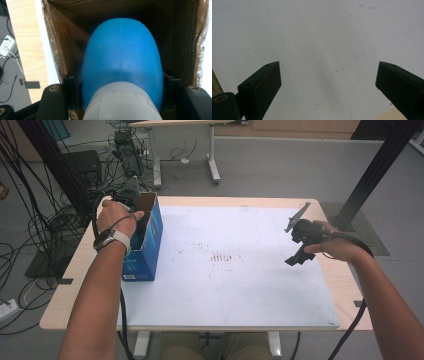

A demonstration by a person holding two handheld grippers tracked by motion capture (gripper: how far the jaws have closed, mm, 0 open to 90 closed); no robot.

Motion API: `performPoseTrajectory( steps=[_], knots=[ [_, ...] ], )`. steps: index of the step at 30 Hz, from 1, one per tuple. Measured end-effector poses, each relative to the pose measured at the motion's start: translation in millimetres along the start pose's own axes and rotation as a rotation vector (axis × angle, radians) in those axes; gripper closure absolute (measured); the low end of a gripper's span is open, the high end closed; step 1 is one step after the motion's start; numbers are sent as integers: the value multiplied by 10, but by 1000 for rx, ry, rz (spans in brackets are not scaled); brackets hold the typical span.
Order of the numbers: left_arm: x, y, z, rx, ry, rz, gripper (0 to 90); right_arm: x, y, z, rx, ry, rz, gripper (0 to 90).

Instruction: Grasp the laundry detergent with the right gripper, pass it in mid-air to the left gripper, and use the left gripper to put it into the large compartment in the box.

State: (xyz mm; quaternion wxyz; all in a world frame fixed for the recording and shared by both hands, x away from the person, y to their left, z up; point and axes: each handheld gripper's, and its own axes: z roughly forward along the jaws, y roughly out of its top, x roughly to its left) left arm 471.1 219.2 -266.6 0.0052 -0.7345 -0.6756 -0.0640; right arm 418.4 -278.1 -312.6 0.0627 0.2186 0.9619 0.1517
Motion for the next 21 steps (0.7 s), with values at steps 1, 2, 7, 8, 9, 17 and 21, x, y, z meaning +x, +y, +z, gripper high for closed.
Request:
performPoseTrajectory(
  steps=[1,2,7,8,9,17,21],
  knots=[
    [-5,-1,9,-1,-1,1,376,1,0,1,0,0,0,62],
    [-8,-1,17,-2,-2,0,376,2,1,3,0,1,0,62],
    [-13,-6,64,-3,-3,1,375,1,-7,12,1,4,5,62],
    [-9,-4,61,-3,-3,3,375,-2,-9,12,3,2,3,63],
    [-7,-4,60,-3,-3,2,376,-4,-11,12,0,2,4,62],
    [-14,-4,65,-3,-1,4,375,5,-5,29,-1,6,3,63],
    [-10,-3,72,1,-3,5,375,1,-13,23,-1,4,2,62]
  ],
)
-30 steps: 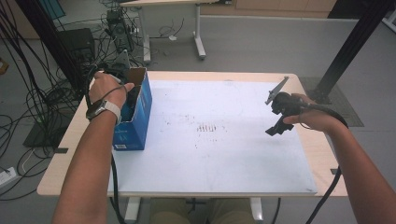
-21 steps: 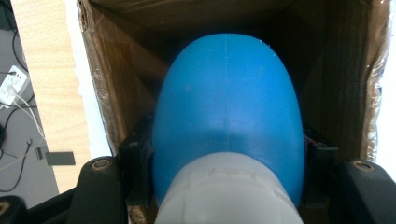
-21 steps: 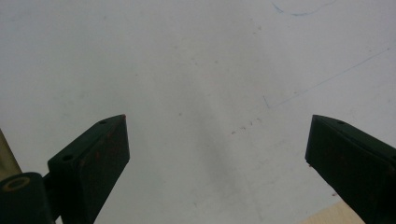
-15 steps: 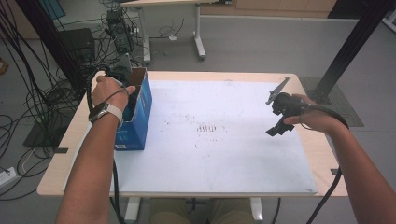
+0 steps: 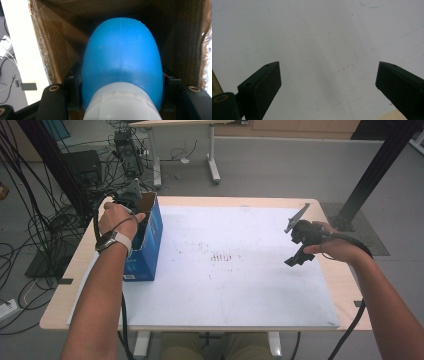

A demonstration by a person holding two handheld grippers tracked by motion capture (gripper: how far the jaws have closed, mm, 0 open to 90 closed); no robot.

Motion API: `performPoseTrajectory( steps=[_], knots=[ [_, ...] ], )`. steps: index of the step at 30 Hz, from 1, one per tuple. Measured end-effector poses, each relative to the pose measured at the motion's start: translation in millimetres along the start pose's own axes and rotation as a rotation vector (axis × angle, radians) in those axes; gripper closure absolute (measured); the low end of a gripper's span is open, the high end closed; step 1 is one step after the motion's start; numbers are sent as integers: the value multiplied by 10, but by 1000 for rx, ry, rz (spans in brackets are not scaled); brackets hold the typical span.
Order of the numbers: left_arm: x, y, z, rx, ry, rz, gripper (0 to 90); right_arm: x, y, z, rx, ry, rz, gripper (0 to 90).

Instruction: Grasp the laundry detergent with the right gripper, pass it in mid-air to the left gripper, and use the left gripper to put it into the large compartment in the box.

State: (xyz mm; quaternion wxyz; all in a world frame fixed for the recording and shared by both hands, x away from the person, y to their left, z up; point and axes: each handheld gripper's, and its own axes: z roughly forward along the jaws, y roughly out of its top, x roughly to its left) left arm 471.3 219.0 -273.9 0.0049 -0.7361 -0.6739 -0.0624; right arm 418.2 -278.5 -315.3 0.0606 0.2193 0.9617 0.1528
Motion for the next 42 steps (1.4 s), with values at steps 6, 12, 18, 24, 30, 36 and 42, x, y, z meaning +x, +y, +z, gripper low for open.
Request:
performPoseTrajectory(
  steps=[6,12,18,24,30,36,42],
  knots=[
    [-4,2,3,-4,-1,1,374,-1,-8,1,2,-1,1,62],
    [-5,-7,2,-7,-2,4,373,8,5,-6,-2,-1,2,62],
    [0,-11,4,-10,-5,2,374,12,18,-30,-2,-5,-3,62],
    [5,-12,7,-11,-7,2,373,12,28,-29,-4,-5,-5,62],
    [2,-11,8,-11,-6,3,373,14,38,-14,-3,-3,-8,62],
    [3,-9,10,-12,-7,2,373,10,40,-22,-1,-4,-8,62],
    [-3,-10,8,-11,-8,3,373,10,42,-26,1,-6,-11,62]
  ],
)
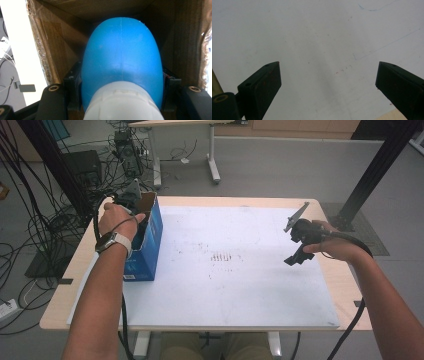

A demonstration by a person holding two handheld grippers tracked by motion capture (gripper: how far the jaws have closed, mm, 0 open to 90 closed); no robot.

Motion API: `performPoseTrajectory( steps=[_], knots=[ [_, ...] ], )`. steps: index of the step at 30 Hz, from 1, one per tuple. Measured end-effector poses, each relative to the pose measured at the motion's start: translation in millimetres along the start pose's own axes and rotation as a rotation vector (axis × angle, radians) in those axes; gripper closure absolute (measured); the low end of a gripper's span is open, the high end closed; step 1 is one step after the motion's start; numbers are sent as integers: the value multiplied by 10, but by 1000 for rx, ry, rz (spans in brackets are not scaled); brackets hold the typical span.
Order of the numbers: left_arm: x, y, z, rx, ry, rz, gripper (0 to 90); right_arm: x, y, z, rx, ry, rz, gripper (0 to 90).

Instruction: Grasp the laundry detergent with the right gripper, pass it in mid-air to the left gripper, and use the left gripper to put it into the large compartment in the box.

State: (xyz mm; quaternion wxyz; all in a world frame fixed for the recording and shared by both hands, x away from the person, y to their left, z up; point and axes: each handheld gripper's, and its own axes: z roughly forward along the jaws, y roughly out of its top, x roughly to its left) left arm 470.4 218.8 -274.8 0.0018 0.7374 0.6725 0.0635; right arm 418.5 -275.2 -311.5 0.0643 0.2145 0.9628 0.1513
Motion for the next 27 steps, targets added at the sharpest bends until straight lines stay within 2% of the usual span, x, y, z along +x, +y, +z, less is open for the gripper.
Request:
performPoseTrajectory(
  steps=[27],
  knots=[
    [14,-4,3,1,-6,3,372,8,-15,-17,-3,-3,2,62]
  ],
)
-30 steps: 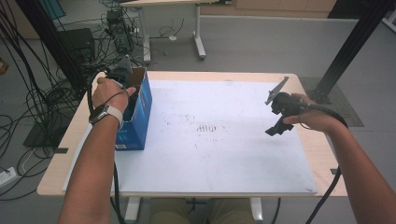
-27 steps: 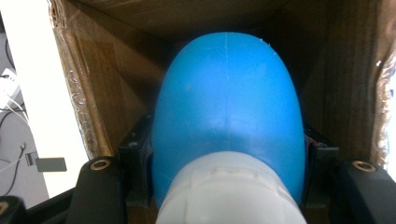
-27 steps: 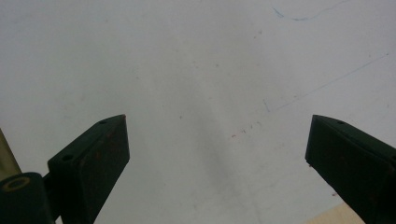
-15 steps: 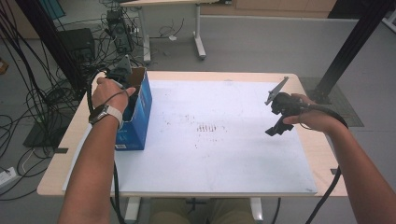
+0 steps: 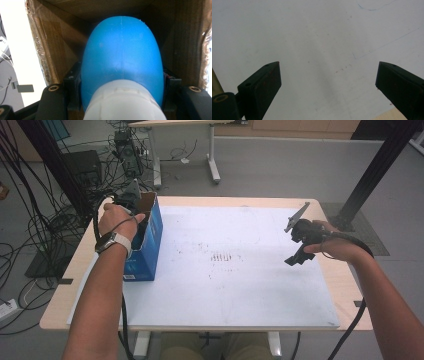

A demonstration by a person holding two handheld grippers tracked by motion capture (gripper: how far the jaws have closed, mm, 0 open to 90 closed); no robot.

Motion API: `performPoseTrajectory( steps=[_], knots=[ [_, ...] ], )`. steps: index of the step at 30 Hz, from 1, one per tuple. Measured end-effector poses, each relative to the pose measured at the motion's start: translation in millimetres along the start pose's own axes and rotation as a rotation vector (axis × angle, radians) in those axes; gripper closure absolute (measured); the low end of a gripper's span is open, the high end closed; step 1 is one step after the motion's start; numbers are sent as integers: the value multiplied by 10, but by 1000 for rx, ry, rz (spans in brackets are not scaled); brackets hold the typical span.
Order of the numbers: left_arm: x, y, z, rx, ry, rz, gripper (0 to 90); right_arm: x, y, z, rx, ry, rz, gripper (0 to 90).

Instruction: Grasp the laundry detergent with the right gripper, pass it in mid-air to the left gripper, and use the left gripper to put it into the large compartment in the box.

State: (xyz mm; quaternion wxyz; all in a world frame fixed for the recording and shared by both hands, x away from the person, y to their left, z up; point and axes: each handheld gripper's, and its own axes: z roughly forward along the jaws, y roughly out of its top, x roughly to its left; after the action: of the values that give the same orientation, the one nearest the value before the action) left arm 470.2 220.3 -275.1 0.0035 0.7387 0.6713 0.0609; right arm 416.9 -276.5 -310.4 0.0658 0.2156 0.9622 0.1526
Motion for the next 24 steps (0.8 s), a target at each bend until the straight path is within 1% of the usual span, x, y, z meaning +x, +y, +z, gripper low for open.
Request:
performPoseTrajectory(
  steps=[24],
  knots=[
    [-1,-4,6,-2,4,6,372,-4,-9,3,-4,-3,1,62]
  ],
)
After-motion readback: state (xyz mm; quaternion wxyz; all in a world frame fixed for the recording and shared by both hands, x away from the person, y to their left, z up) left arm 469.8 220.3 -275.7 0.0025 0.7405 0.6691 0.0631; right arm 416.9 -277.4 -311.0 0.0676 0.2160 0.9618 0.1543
